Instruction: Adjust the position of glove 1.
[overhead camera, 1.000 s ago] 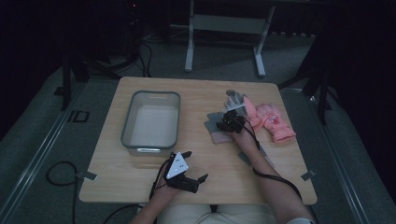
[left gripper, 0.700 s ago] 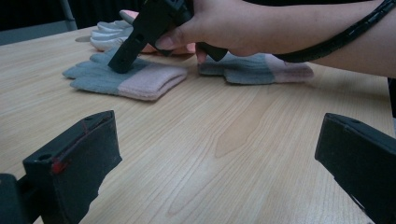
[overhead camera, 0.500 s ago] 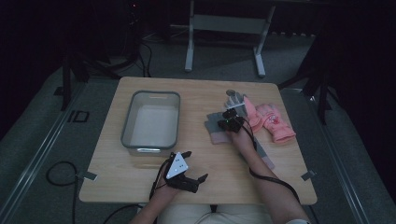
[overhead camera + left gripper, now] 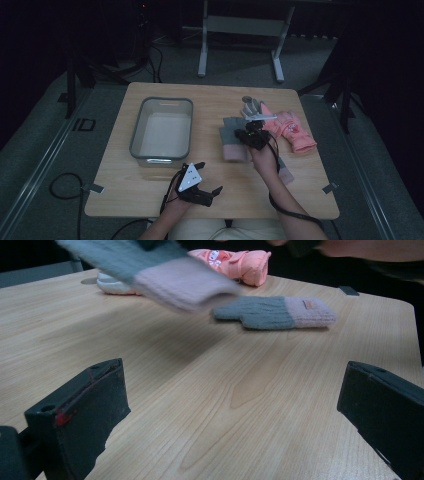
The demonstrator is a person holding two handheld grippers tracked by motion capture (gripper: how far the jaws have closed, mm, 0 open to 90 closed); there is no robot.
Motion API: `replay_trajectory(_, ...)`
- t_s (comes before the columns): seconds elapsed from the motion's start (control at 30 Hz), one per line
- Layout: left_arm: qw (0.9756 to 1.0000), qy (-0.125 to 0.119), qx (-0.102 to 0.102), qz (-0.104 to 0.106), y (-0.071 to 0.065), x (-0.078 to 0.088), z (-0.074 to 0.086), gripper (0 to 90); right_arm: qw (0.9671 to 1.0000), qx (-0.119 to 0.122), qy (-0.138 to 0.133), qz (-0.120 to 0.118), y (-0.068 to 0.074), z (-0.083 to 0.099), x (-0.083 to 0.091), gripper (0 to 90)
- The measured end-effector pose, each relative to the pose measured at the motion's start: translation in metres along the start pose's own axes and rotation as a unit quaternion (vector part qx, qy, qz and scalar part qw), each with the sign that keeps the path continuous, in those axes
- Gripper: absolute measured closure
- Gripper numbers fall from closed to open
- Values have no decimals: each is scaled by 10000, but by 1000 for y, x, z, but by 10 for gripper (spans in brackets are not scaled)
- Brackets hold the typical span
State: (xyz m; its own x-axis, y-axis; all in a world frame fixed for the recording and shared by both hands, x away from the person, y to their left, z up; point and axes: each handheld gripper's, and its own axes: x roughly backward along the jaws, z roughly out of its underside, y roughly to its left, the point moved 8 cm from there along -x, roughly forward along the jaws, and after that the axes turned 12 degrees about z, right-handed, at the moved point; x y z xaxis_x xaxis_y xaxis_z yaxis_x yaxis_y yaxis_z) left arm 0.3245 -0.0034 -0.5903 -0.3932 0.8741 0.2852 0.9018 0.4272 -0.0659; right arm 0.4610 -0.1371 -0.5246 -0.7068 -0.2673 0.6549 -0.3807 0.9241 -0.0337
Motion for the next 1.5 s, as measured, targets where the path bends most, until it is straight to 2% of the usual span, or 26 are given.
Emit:
replay_trajectory(0.03,10000,2,1,1,0,0,0,0,10000,-50,-25,23,4,7,10,853)
replay_trajectory(0.1,10000,1,-6,-4,0,0,0,0,9999,-90,-52,40,7,15,17,853)
replay_trajectory(0.17,10000,3,-13,-7,0,0,0,0,9999,-130,-39,36,8,19,20,854)
replay_trajectory(0.27,10000,10,-19,-3,0,0,0,0,9999,-133,56,-2,14,37,26,853)
replay_trajectory(0.4,10000,15,-42,-11,0,0,0,0,9995,-222,207,8,16,59,23,853)
replay_trajectory(0.47,10000,22,-36,-9,0,0,0,0,9989,-294,350,-65,16,70,18,853)
replay_trajectory(0.63,10000,22,-40,-15,0,0,0,0,9986,-189,490,-57,18,86,9,853)
replay_trajectory(0.67,10000,26,-38,-14,0,0,0,0,9986,-143,499,-67,19,87,7,853)
replay_trajectory(0.77,10000,24,-43,-15,0,0,0,0,9983,-208,541,-98,19,90,3,853)
replay_trajectory(0.83,10000,27,-35,-10,0,0,0,0,9980,-200,591,-29,17,95,-4,846)
replay_trajectory(0.97,10000,23,-49,-9,-1,0,0,0,9979,-250,599,7,16,101,-10,780)
replay_trajectory(1.1,10000,35,-43,-2,-1,0,0,0,9988,-21,486,72,16,100,-12,744)
replay_trajectory(1.2,10000,34,-41,-4,-1,-1,0,0,9990,-10,454,60,16,100,-13,742)
replay_trajectory(1.37,10000,42,-49,-12,-1,-1,0,0,9987,-137,489,-65,13,94,-5,704)
replay_trajectory(1.4,10000,45,-43,-6,0,-1,0,0,9987,-225,435,-126,11,90,-1,699)
replay_trajectory(1.43,10000,50,-43,-4,0,-1,0,0,9994,-166,297,-83,6,82,7,682)
replay_trajectory(1.5,10000,47,-57,-9,-1,-1,0,0,9997,-118,194,-60,-2,74,14,675)
